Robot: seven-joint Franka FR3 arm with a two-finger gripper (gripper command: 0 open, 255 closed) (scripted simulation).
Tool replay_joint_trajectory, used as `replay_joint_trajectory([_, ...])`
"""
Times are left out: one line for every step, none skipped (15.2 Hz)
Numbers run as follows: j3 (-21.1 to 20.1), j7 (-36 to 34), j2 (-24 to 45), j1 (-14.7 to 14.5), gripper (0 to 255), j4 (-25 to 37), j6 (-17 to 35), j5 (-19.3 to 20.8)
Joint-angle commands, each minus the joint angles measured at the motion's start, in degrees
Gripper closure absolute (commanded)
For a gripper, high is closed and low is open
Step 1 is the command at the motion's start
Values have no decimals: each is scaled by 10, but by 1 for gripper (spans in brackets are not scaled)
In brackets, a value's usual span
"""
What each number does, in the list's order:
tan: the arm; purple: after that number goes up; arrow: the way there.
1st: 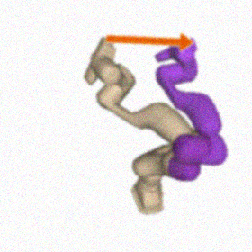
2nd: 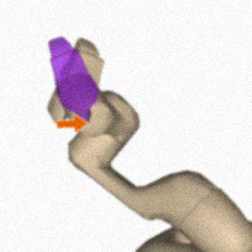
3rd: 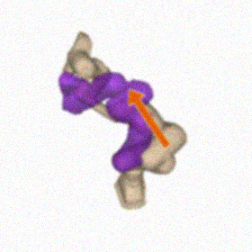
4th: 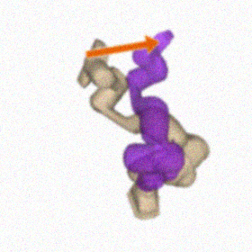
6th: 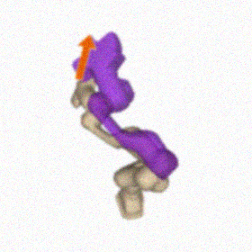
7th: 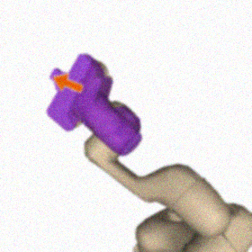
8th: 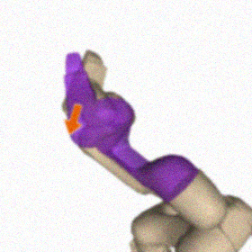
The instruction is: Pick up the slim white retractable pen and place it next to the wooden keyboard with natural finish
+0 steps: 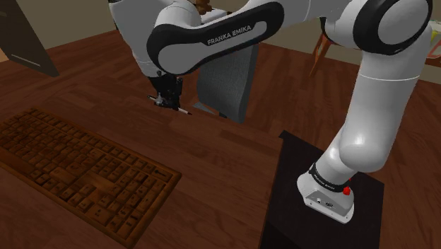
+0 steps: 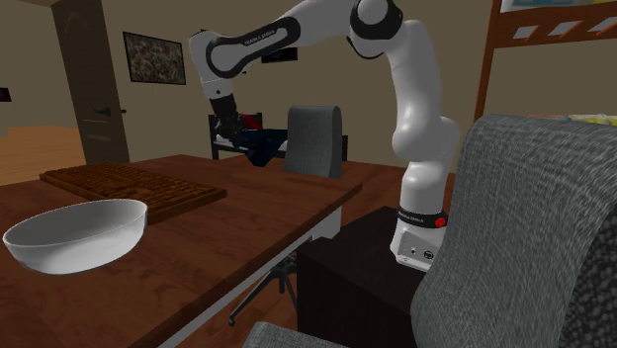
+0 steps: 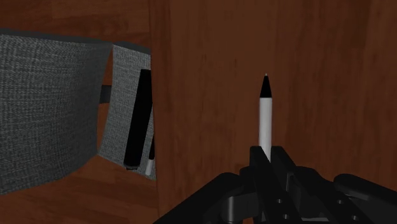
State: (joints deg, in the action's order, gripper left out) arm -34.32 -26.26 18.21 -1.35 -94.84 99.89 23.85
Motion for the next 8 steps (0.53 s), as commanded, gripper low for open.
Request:
replay_joint_trajectory([10,6,53,-14,255,71,-24,25])
replay_joint_trajectory([15,10,78,-23,255,107,-37,35])
replay_joint_trajectory([20,15,103,-32,255,145,-50,45])
replay_joint_trajectory([26,22,130,-43,255,186,-64,55])
replay_joint_trajectory([32,29,158,-55,255,230,-80,64])
replay_joint_trajectory([41,42,198,-72,255,296,-103,77])
replay_joint_trajectory([42,40,198,-71,255,288,-96,76])
replay_joint_trajectory([42,37,198,-70,255,281,-88,76])
